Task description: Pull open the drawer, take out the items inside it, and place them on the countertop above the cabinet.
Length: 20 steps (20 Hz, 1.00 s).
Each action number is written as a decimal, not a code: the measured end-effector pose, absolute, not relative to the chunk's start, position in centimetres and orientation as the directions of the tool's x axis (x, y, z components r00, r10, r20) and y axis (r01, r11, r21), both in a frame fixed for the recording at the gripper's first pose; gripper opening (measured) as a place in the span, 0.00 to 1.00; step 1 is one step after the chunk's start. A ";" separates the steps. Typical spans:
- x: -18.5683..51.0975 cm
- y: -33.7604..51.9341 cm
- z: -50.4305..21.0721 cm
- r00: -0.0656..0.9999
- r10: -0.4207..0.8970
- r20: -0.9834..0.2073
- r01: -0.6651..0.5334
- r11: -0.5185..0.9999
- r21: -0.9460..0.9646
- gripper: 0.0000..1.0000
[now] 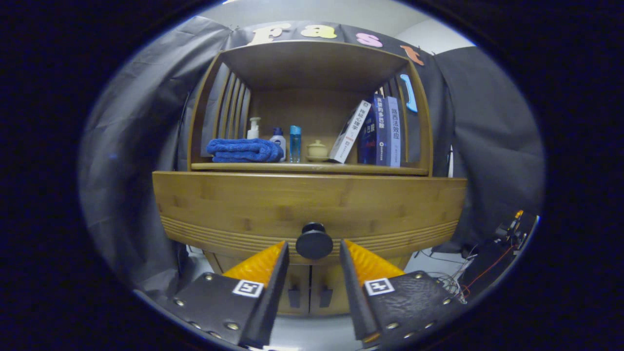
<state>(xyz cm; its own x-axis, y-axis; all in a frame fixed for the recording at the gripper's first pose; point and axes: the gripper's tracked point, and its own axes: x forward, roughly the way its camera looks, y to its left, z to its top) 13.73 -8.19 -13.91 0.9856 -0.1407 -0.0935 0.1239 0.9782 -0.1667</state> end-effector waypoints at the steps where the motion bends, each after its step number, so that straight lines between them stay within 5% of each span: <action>1: 13.9 -8.3 -14.4 0.983 -0.146 -0.111 0.129 0.980 -0.149 0.64; 4: 14.5 -8.5 -15.0 0.982 -0.146 -0.123 0.132 0.985 -0.114 0.90; 14: 16.2 -6.6 -14.8 0.991 -0.115 -0.067 0.103 0.982 -0.157 0.90; 20: 16.7 -9.3 -14.2 0.979 -0.198 -0.052 0.189 0.972 -0.138 0.90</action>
<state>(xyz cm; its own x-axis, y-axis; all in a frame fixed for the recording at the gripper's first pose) 16.65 -9.28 -14.15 0.9789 -0.1978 -0.0520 0.1891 0.9722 -0.1384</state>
